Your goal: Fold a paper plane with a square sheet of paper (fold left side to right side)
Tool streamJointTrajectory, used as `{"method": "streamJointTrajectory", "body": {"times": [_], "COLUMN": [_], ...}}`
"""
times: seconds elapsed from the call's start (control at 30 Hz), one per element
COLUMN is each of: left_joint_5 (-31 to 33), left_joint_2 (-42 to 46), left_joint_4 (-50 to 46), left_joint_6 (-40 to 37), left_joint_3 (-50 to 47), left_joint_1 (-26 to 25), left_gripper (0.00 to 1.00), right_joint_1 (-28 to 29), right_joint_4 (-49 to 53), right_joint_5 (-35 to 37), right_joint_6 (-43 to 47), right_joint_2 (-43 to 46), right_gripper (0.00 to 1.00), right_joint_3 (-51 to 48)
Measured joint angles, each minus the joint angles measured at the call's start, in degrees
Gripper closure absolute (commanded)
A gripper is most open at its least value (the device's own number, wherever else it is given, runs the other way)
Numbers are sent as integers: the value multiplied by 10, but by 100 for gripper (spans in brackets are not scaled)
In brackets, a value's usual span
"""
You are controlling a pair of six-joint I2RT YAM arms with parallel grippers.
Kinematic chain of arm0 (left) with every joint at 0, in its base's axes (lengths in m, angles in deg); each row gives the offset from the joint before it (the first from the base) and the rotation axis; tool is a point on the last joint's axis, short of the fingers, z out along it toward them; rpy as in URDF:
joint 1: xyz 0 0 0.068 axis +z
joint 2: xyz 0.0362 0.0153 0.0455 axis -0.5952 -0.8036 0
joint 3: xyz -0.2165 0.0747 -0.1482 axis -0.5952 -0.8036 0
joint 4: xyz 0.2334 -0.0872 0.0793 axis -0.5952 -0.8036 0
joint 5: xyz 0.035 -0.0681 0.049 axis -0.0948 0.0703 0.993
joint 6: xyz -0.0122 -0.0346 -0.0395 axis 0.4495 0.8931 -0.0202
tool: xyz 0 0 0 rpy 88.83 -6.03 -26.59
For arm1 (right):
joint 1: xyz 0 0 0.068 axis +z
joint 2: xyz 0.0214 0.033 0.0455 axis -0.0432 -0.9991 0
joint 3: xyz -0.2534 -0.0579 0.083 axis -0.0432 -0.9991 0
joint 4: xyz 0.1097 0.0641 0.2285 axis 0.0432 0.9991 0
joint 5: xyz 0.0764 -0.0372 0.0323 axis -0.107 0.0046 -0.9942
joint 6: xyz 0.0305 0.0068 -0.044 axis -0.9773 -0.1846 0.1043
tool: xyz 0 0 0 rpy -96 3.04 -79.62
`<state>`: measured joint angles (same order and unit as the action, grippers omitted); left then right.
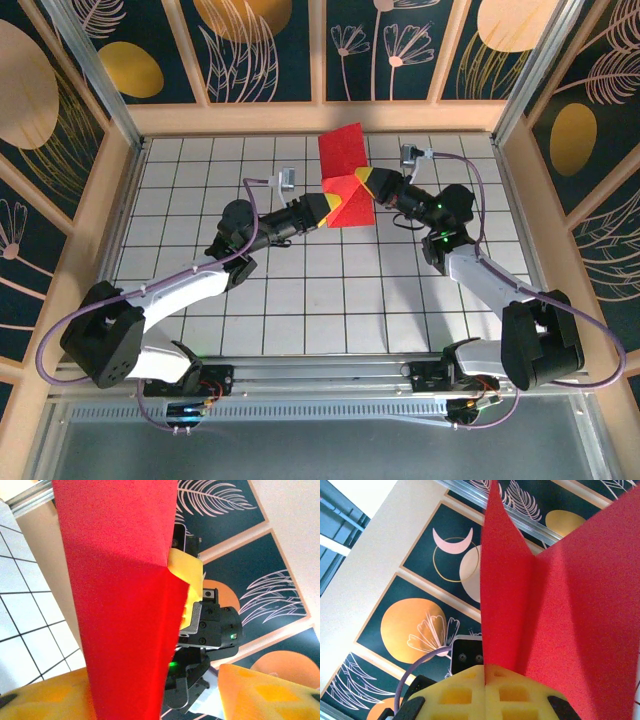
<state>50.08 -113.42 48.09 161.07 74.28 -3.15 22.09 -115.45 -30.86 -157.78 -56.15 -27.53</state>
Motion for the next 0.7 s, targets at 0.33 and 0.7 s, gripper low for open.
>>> {"method": "streamJointTrajectory", "body": {"times": [0.33,0.7], "left_joint_5": [13,37], "left_joint_2": [0,16], "left_joint_4": [-11,-130], "left_joint_6": [-7,-73], "left_joint_3": [0,0], "left_joint_1": [0,0], "left_gripper": [82,100], "right_joint_1": [0,-11], "right_joint_4": [9,209], "right_joint_5": [-1,47], "right_joint_6": [5,129], "right_joint_2": [1,72], "right_gripper": [91,50], "right_joint_3": [0,6]}}
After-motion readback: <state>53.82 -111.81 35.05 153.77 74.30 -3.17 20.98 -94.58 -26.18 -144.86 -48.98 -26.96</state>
